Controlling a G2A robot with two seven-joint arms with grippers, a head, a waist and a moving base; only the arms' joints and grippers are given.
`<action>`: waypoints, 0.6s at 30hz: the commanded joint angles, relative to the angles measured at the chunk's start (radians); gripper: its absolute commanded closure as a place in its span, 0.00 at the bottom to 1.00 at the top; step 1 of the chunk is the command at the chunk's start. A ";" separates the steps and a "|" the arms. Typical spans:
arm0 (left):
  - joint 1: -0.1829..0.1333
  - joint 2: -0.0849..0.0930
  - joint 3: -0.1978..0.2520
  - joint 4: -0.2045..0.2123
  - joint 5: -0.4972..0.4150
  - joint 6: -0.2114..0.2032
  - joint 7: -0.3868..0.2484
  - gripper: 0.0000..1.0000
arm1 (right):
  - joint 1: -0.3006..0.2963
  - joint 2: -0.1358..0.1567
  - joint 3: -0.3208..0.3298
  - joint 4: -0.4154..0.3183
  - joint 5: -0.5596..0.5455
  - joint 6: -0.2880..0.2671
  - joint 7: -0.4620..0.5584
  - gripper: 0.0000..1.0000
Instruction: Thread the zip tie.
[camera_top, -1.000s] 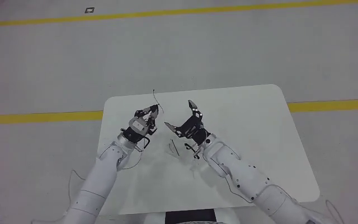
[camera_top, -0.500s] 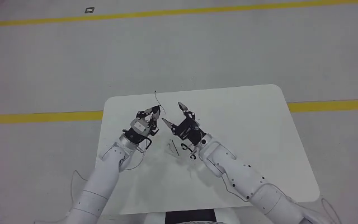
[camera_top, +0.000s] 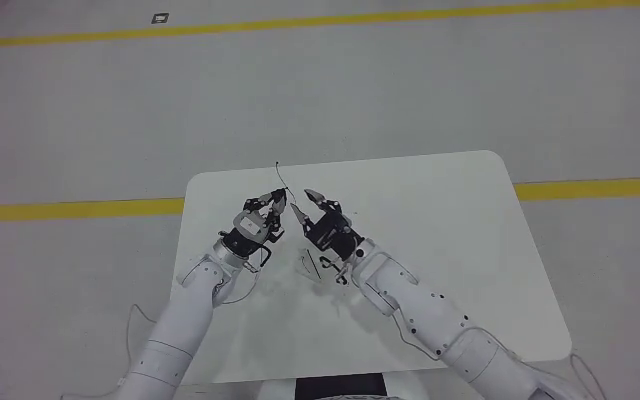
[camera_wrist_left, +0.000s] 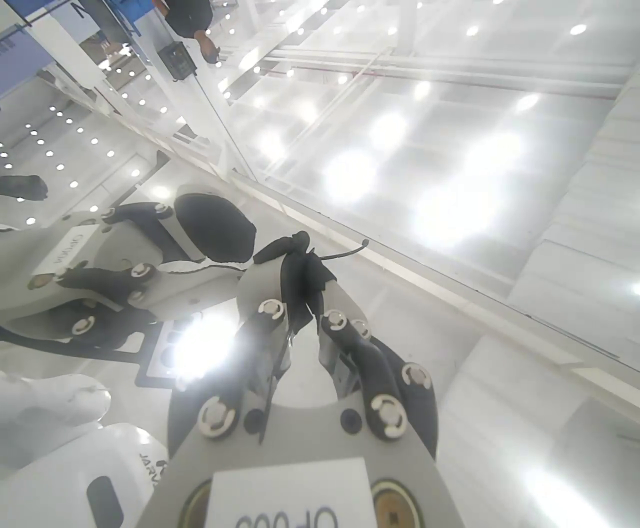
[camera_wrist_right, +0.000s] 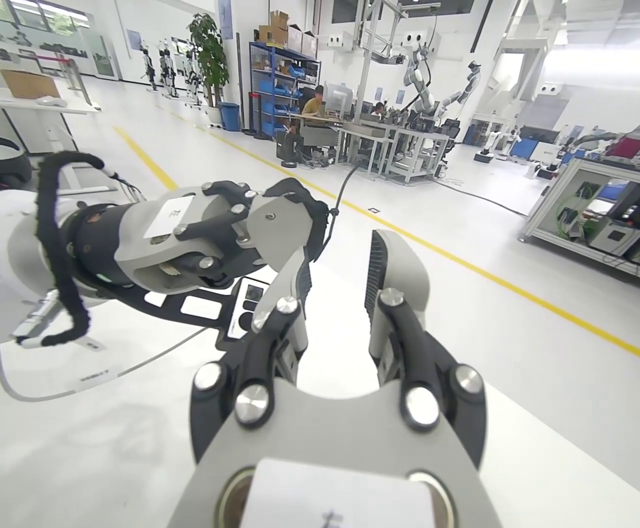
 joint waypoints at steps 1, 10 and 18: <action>0.000 0.000 0.000 0.000 0.000 0.000 0.000 1.00 | 0.001 -0.003 0.000 0.001 -0.002 -0.002 -0.001 0.73; 0.000 0.000 0.000 0.000 0.000 0.000 0.000 1.00 | 0.002 -0.018 0.003 0.006 -0.014 -0.004 -0.004 0.83; 0.000 0.000 0.000 0.000 0.000 0.000 0.000 1.00 | -0.005 -0.025 0.014 0.006 -0.032 -0.010 0.001 1.00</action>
